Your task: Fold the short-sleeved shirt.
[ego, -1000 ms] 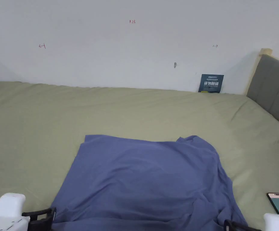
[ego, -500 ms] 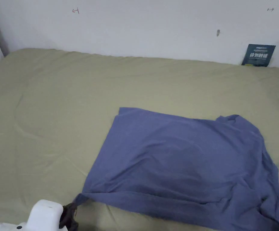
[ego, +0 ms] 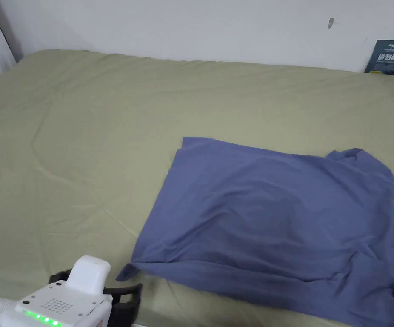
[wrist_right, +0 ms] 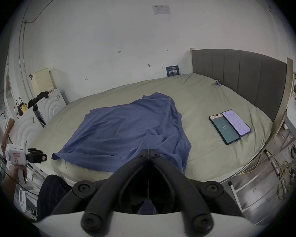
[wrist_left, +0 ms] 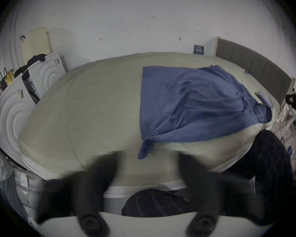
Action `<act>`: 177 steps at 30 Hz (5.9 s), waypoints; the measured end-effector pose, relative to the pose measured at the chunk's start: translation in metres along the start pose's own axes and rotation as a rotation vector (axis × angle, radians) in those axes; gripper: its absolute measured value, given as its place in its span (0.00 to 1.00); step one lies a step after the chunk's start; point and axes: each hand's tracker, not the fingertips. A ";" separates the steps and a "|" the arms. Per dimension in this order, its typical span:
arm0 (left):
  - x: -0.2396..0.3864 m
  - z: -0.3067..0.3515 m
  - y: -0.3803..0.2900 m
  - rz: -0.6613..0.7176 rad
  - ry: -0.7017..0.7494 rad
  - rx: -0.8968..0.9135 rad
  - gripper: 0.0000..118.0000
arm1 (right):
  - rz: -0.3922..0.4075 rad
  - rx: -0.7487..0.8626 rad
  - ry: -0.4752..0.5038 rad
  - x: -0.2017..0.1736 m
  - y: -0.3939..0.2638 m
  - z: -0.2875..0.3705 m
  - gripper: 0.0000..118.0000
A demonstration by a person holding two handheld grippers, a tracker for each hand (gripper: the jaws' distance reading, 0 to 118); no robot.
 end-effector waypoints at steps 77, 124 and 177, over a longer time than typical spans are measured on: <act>0.005 -0.058 0.161 0.145 -0.057 0.410 0.99 | 0.083 -0.044 0.166 0.045 0.121 -0.163 1.00; 0.004 -0.134 0.119 0.149 -0.101 0.045 0.03 | 0.155 -0.022 -0.073 0.001 0.029 -0.100 0.09; 0.000 -0.042 0.039 0.219 -0.024 0.063 0.97 | -0.047 -0.302 0.068 0.101 0.016 -0.116 1.00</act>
